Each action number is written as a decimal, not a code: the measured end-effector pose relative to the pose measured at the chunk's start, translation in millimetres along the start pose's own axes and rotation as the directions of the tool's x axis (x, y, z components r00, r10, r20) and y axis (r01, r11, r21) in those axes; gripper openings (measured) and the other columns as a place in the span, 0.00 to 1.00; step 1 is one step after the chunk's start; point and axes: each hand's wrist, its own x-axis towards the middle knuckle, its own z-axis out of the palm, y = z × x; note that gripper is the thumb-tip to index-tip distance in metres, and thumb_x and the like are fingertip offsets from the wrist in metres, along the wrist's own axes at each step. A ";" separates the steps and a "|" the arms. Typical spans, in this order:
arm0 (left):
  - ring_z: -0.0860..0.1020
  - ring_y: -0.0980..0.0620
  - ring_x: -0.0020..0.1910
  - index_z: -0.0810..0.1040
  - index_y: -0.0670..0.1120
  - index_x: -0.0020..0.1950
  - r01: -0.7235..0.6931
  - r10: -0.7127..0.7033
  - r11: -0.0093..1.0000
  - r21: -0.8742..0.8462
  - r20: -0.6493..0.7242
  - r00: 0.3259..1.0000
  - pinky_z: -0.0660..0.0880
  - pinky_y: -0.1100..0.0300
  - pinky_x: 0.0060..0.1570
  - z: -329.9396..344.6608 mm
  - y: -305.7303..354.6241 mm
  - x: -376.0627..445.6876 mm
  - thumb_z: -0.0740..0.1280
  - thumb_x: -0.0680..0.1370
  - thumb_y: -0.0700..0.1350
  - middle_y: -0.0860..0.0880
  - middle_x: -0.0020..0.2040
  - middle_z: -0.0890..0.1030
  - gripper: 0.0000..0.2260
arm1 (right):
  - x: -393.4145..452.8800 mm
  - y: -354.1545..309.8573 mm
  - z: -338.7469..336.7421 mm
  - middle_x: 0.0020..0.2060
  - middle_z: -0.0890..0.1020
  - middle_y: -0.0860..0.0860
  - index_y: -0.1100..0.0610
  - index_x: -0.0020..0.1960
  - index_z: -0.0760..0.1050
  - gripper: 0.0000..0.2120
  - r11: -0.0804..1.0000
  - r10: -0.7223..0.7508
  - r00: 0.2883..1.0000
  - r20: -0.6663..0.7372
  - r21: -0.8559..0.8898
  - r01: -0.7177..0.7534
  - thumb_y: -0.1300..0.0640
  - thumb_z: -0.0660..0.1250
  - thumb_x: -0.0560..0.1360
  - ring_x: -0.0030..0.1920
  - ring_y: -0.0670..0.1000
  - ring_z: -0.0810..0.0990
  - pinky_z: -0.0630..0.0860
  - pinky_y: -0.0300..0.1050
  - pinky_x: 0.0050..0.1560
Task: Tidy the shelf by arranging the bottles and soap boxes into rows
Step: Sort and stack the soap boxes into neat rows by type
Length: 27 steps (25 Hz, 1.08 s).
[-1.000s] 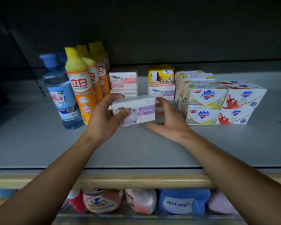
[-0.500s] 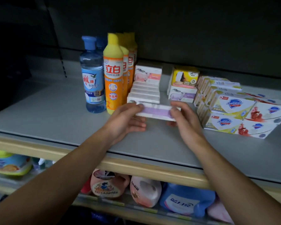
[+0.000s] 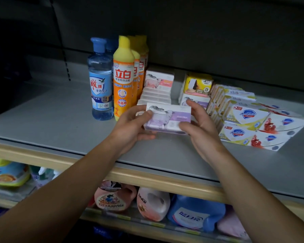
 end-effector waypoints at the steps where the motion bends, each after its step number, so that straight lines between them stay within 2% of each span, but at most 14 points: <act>1: 0.84 0.43 0.47 0.76 0.42 0.60 -0.025 0.026 0.997 -0.078 0.009 1.000 0.81 0.54 0.37 -1.3 0.6 0.0 0.69 0.76 0.44 0.43 0.51 0.85 0.14 | -2.0 -4.0 3.1 0.61 0.80 0.48 0.50 0.69 0.71 0.33 0.997 -0.013 1.000 0.003 0.071 0.013 0.56 0.72 0.64 0.59 0.50 0.80 0.76 0.50 0.61; 3: 0.83 0.42 0.52 0.76 0.41 0.61 -0.077 0.083 0.979 -0.191 0.027 0.996 0.81 0.53 0.43 -2.7 3.0 -0.5 0.68 0.75 0.42 0.42 0.54 0.84 0.15 | -6.1 -11.6 11.1 0.58 0.83 0.49 0.55 0.65 0.74 0.23 0.985 -0.041 0.999 0.002 0.166 0.040 0.59 0.71 0.70 0.59 0.51 0.81 0.76 0.50 0.61; 4: 0.83 0.42 0.54 0.76 0.41 0.62 -0.085 0.092 0.972 -0.220 0.026 0.995 0.81 0.53 0.45 -1.8 4.6 -1.0 0.67 0.76 0.42 0.42 0.56 0.83 0.15 | -9.9 -16.8 15.1 0.55 0.84 0.47 0.52 0.62 0.76 0.18 0.990 -0.103 0.995 -0.009 0.096 0.104 0.59 0.69 0.73 0.58 0.49 0.82 0.77 0.49 0.60; 6: 0.82 0.42 0.55 0.74 0.43 0.67 -0.017 0.024 0.957 -0.290 0.023 0.999 0.81 0.53 0.46 2.4 8.4 -3.3 0.62 0.81 0.46 0.41 0.60 0.81 0.15 | -20.2 -23.9 21.2 0.54 0.83 0.40 0.45 0.60 0.75 0.17 0.937 -0.307 0.952 0.002 -0.172 0.303 0.56 0.70 0.74 0.56 0.43 0.81 0.76 0.42 0.58; 8: 0.83 0.42 0.53 0.72 0.44 0.69 0.124 -0.083 0.903 -0.411 0.117 0.990 0.81 0.53 0.44 9.4 12.5 -11.1 0.56 0.82 0.57 0.42 0.59 0.81 0.22 | -30.8 -26.9 28.6 0.57 0.79 0.42 0.48 0.65 0.75 0.22 0.715 -0.555 0.826 0.098 -0.451 0.534 0.54 0.73 0.72 0.58 0.44 0.77 0.71 0.33 0.59; 11: 0.82 0.48 0.45 0.68 0.42 0.72 0.294 -0.130 0.787 -0.542 0.321 0.938 0.81 0.57 0.41 17.8 17.7 -23.1 0.53 0.80 0.64 0.44 0.47 0.82 0.31 | -42.2 -24.9 43.2 0.60 0.79 0.54 0.57 0.64 0.78 0.22 0.320 -0.721 0.592 0.360 -0.584 0.746 0.55 0.74 0.72 0.63 0.53 0.73 0.68 0.42 0.67; 12: 0.82 0.50 0.44 0.66 0.43 0.73 0.317 -0.129 0.774 -0.548 0.355 0.926 0.81 0.59 0.40 18.2 18.7 -24.9 0.54 0.80 0.63 0.46 0.45 0.81 0.30 | -44.9 -24.6 46.2 0.60 0.79 0.56 0.57 0.64 0.79 0.21 0.250 -0.741 0.542 0.395 -0.587 0.770 0.55 0.74 0.72 0.63 0.55 0.73 0.69 0.47 0.67; 14: 0.81 0.51 0.43 0.66 0.45 0.74 0.326 -0.121 0.781 -0.532 0.384 0.915 0.81 0.60 0.41 18.6 21.3 -26.6 0.55 0.79 0.62 0.46 0.43 0.80 0.29 | -47.5 -25.1 46.1 0.59 0.80 0.56 0.57 0.63 0.79 0.21 0.197 -0.755 0.508 0.415 -0.596 0.779 0.54 0.75 0.72 0.62 0.57 0.75 0.72 0.53 0.64; 15: 0.81 0.50 0.44 0.67 0.44 0.73 0.322 -0.119 0.788 -0.525 0.383 0.916 0.81 0.59 0.43 19.2 22.6 -26.6 0.56 0.79 0.62 0.45 0.45 0.81 0.29 | -48.0 -25.6 44.0 0.59 0.80 0.56 0.58 0.63 0.79 0.21 0.209 -0.753 0.518 0.406 -0.599 0.773 0.54 0.75 0.72 0.61 0.57 0.75 0.73 0.53 0.63; 17: 0.81 0.47 0.48 0.69 0.43 0.72 0.275 -0.099 0.805 -0.526 0.339 0.936 0.80 0.54 0.50 19.9 20.7 -24.7 0.58 0.79 0.60 0.43 0.51 0.80 0.28 | -48.4 -27.9 39.2 0.59 0.79 0.54 0.58 0.63 0.78 0.22 0.325 -0.750 0.588 0.303 -0.606 0.726 0.52 0.75 0.72 0.60 0.54 0.75 0.71 0.46 0.64; 19: 0.81 0.44 0.52 0.70 0.44 0.72 0.175 -0.046 0.861 -0.477 0.271 0.962 0.80 0.49 0.50 18.1 15.5 -21.6 0.65 0.75 0.58 0.42 0.58 0.79 0.29 | -45.4 -31.7 32.6 0.57 0.79 0.51 0.58 0.63 0.77 0.22 0.543 -0.698 0.711 0.085 -0.585 0.603 0.50 0.72 0.72 0.57 0.50 0.76 0.69 0.36 0.61; 22: 0.83 0.42 0.53 0.73 0.46 0.68 0.009 0.051 0.967 -0.254 0.231 0.972 0.81 0.51 0.46 15.5 10.1 -16.3 0.71 0.73 0.47 0.43 0.59 0.82 0.24 | -39.3 -35.5 17.8 0.53 0.81 0.45 0.52 0.64 0.76 0.21 0.868 -0.421 0.897 -0.137 -0.347 0.354 0.50 0.69 0.72 0.53 0.44 0.79 0.78 0.43 0.55; 24: 0.83 0.42 0.53 0.73 0.45 0.66 -0.130 0.133 0.991 -0.028 0.199 0.971 0.81 0.52 0.44 14.9 6.2 -14.0 0.70 0.75 0.40 0.43 0.59 0.82 0.19 | -34.7 -34.5 5.2 0.53 0.81 0.42 0.47 0.66 0.73 0.23 0.938 -0.252 0.959 -0.130 -0.278 0.209 0.55 0.72 0.72 0.53 0.42 0.80 0.79 0.45 0.54; 27: 0.83 0.45 0.52 0.74 0.44 0.64 -0.270 0.236 0.933 0.239 0.162 0.958 0.82 0.52 0.41 18.3 3.6 -10.1 0.71 0.75 0.36 0.43 0.58 0.81 0.18 | -24.6 -36.3 -11.2 0.51 0.80 0.40 0.45 0.63 0.74 0.22 0.865 -0.163 0.986 0.016 -0.478 0.151 0.52 0.75 0.71 0.51 0.40 0.80 0.78 0.38 0.50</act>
